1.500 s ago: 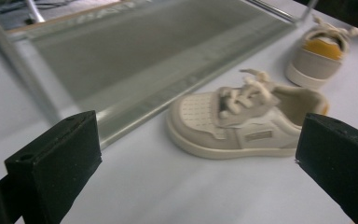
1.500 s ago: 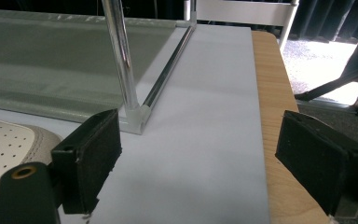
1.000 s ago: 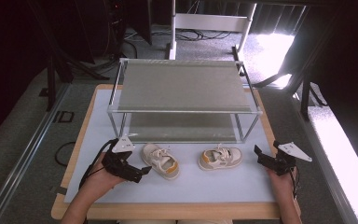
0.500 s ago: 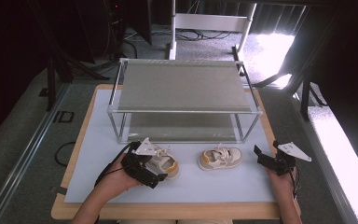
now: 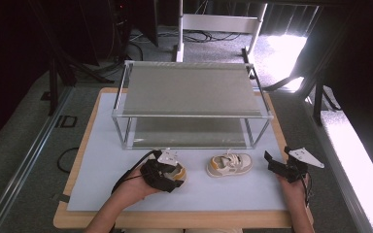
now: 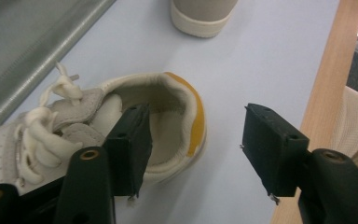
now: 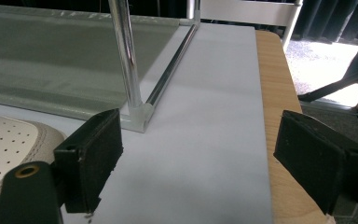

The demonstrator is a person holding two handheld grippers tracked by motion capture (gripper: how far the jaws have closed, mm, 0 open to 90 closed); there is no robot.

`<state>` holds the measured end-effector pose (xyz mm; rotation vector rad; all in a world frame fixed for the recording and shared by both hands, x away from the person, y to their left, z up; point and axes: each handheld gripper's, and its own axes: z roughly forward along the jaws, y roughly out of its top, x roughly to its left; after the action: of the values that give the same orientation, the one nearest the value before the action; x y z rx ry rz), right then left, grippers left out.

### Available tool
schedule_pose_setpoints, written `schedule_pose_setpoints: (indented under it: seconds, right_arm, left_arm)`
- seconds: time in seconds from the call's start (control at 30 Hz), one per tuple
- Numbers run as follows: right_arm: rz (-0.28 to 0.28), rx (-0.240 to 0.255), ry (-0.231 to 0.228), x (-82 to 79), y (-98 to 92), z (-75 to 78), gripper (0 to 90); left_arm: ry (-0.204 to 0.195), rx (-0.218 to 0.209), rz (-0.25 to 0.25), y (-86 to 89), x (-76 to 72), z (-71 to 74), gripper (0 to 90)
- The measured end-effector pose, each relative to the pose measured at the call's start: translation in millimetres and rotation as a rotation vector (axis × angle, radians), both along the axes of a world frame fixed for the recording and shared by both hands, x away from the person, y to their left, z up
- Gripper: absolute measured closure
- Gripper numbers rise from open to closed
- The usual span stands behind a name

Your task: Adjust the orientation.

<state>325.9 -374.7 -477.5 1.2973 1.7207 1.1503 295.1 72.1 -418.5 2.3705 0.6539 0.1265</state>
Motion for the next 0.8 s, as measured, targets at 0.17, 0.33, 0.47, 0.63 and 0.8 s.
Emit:
schedule_pose_setpoints:
  seconds: [0.17,0.33,0.47,0.63,0.8]
  right_arm:
    - [0.001,-0.002,0.001,0.2,0.4,-0.1,14.5]
    - [0.001,-0.006,0.002,0.2,0.8,0.0,14.6]
    - [0.002,-0.008,0.002,0.3,1.0,-0.1,14.6]
    - [0.004,-0.012,0.003,0.5,1.3,-0.1,14.7]
    - [0.001,-0.013,0.001,0.3,1.5,-0.1,17.3]
  left_arm:
    - [0.034,-0.010,0.007,-6.2,6.2,-4.8,50.7]
    - [0.045,0.019,0.024,-16.1,9.7,-7.6,57.0]
    - [0.066,0.058,0.024,-22.5,12.5,-11.8,59.2]
    - [0.093,0.130,0.021,-29.4,13.6,-19.9,66.3]
    - [0.098,0.172,-0.020,-31.4,14.2,-18.8,71.6]
